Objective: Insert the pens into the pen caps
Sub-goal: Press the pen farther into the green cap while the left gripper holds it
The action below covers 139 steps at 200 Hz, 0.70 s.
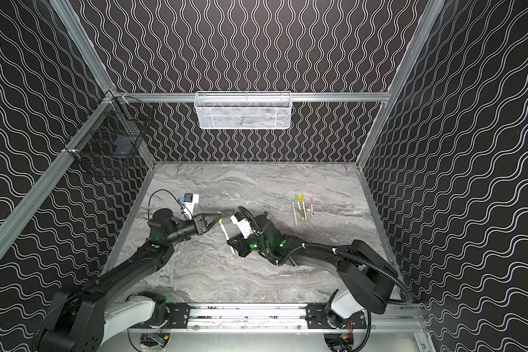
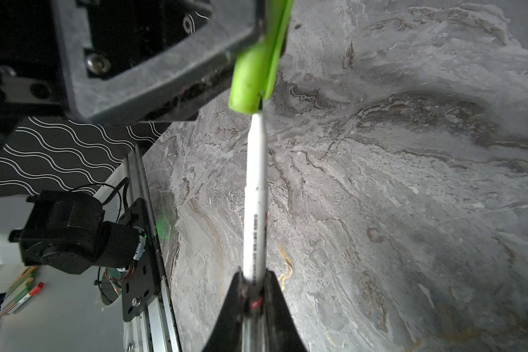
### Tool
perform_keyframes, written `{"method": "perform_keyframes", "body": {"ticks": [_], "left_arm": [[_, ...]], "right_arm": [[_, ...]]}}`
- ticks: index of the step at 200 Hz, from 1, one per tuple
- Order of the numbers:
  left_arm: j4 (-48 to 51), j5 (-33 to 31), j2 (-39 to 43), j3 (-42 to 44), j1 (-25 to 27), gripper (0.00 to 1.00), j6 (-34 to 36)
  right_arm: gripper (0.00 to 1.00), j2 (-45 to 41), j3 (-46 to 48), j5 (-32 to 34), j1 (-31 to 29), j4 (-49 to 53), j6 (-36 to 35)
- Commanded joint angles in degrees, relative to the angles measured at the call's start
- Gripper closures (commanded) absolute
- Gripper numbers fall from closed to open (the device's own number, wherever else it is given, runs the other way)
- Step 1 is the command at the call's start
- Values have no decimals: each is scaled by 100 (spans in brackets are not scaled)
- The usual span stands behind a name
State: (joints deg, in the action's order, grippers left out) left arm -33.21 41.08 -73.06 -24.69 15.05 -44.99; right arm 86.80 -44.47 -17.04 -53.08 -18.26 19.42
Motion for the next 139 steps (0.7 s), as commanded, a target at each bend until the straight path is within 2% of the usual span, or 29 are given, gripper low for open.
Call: {"method": "perform_keyframes", "body": {"ticks": [1,54,139], "left_arm": [[-98,6,43,15,-11,90,-2],[-105,10,59,33,-11,90,-13],[-143,-46,46,13,-34,90,-37]], "right_arm": [[87,-6,-88,136,3,-154,-66],[87,-84,-147,280,56,-157,-96],[87,39,-400,127,81,-74,-248]]}}
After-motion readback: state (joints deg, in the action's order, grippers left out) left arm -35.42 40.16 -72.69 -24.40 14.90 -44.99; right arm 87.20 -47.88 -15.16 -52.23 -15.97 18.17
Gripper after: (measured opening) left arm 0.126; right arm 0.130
